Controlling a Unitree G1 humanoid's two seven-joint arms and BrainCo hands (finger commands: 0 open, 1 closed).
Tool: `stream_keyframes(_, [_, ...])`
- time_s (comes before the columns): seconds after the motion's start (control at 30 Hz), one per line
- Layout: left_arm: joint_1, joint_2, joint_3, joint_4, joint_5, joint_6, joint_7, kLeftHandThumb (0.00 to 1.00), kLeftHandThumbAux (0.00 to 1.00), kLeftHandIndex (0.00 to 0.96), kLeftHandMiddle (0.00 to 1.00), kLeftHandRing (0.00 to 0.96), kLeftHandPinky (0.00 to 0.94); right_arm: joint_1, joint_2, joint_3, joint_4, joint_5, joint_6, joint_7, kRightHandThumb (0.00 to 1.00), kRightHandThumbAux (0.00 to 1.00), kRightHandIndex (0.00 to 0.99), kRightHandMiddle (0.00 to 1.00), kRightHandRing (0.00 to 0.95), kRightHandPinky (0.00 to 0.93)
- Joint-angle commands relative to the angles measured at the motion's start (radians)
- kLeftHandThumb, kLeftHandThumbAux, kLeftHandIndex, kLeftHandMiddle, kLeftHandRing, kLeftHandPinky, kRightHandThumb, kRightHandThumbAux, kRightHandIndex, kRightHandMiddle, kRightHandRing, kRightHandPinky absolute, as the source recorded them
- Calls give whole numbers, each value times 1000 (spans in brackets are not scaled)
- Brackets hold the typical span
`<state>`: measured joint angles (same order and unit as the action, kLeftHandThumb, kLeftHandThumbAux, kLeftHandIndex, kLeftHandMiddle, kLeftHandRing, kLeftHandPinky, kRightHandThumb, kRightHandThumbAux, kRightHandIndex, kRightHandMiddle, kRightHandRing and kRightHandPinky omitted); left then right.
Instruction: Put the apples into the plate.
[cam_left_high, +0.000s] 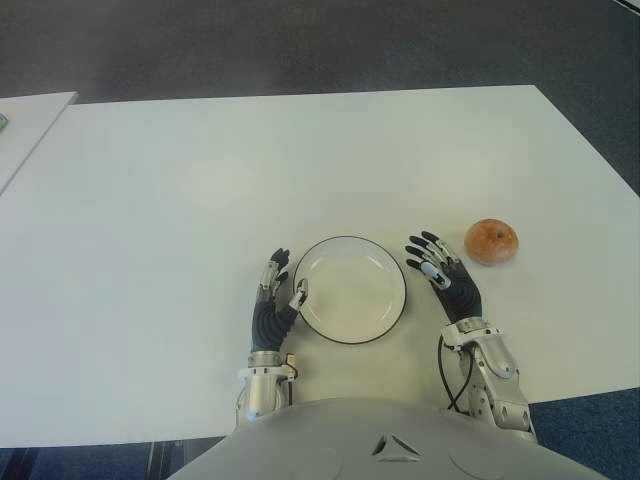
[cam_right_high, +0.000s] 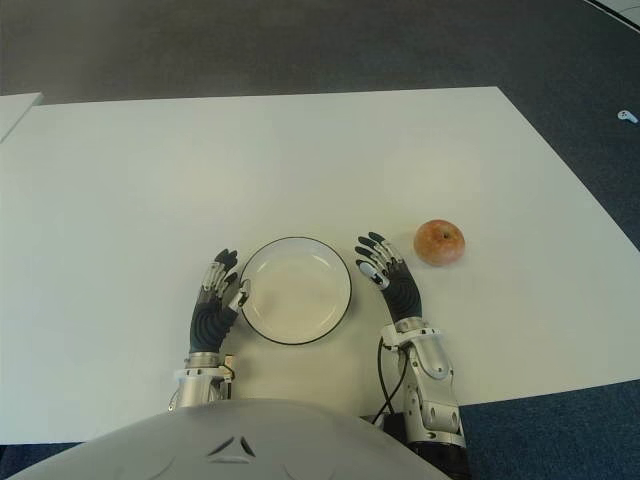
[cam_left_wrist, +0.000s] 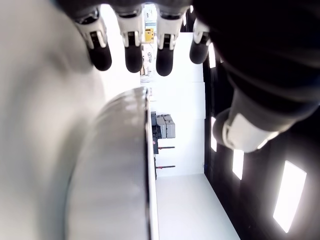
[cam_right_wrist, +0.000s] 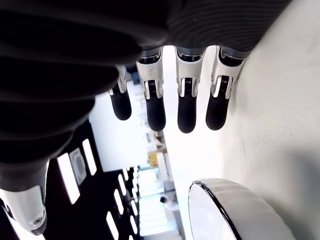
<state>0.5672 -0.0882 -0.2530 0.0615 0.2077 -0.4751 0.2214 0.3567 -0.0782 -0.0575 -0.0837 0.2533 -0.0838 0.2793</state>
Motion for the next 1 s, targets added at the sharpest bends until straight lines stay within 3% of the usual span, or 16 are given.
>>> stream_keyframes(0.03, [21, -9, -9, 1, 2, 34, -1, 126, 622, 96, 125, 115, 131, 19, 0, 6, -3, -5, 30, -6, 410, 622, 143, 206, 198, 240])
stream_keyframes(1.0, [11, -9, -14, 19, -21, 17, -12, 151, 647, 101, 132, 121, 128, 7, 1, -6, -12, 5, 2, -5, 410, 639, 163, 210, 202, 236])
